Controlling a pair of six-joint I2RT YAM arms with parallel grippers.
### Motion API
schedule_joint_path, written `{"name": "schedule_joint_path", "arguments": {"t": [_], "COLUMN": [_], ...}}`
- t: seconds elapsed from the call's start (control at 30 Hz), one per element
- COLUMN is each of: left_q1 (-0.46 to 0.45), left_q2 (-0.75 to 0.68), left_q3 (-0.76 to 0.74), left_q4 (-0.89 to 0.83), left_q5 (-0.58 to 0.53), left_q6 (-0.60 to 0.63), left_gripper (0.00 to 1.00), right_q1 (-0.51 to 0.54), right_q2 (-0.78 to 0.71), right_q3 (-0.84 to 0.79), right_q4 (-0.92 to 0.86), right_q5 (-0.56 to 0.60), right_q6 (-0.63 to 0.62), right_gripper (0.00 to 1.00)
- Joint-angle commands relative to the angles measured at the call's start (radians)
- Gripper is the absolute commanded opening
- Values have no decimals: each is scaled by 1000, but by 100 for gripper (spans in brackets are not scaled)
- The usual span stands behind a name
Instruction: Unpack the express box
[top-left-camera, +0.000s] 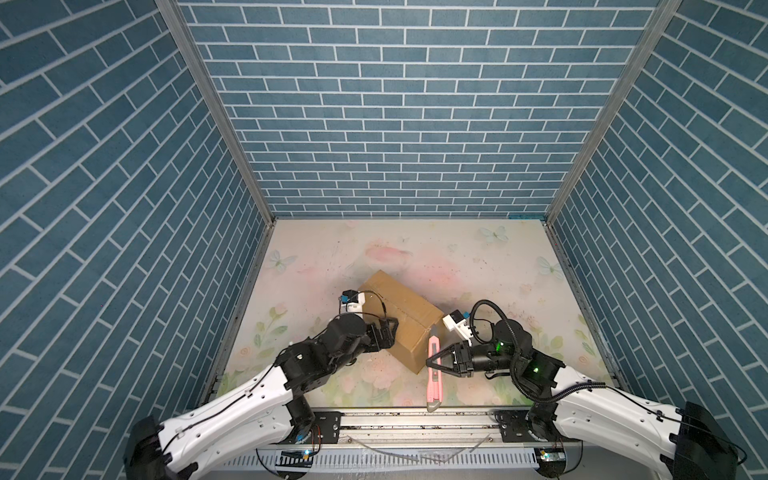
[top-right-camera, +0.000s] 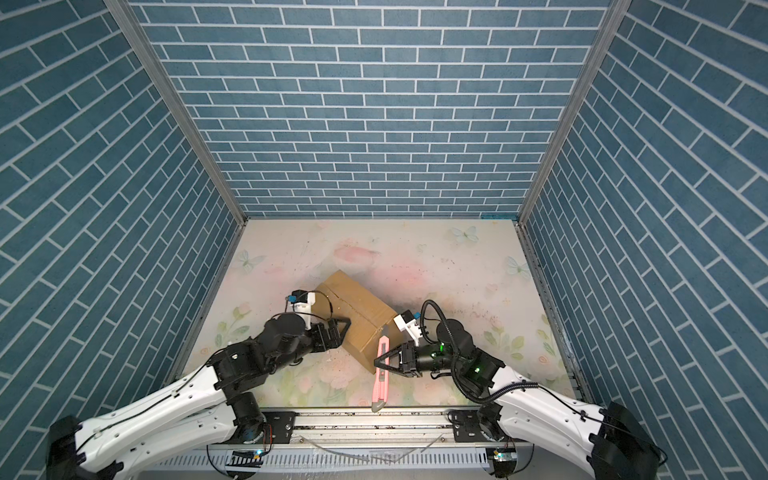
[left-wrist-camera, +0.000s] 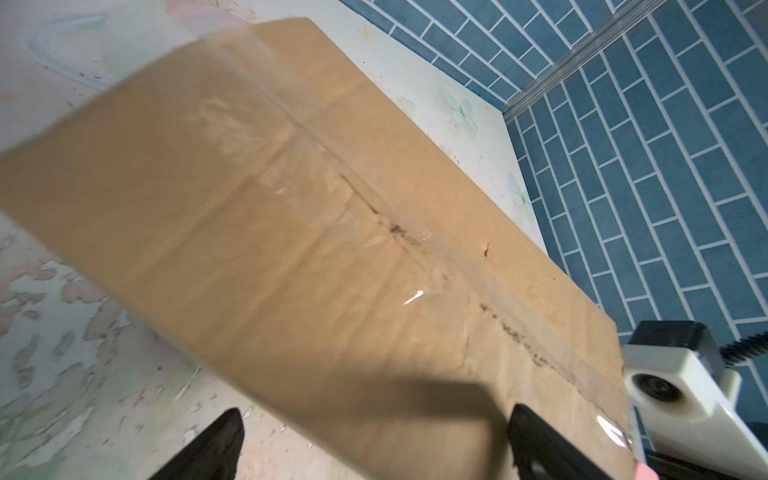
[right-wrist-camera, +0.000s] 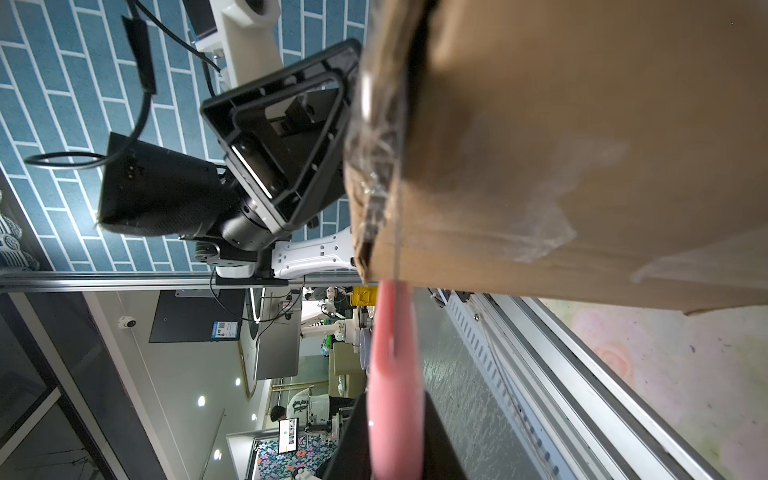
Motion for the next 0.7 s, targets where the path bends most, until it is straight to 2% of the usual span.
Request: {"name": "schedule_joint_path", "arguments": {"t": [0.0,0.2,0.43,0.67], "left_q1": [-83,-175,-229,-249], "left_q2": [64,108,117,147], "left_q3": [-7,-21,-74,-115], "left_q4": [229,374,430,486], "left_q5": [-193,-343,-422,-456], "left_q6": [-21,-7,-47,-57], "left_gripper": [100,100,100,100], "right_q1": [12,22,25,28], "right_q2": [1,2,14,50], "right_q3": [0,9,5,4], "right_q4": [60,52,77,172], "right_q5": [-4,4,20,30], "right_q6": [18,17,15,36], "right_gripper": [0,0,0,0]}}
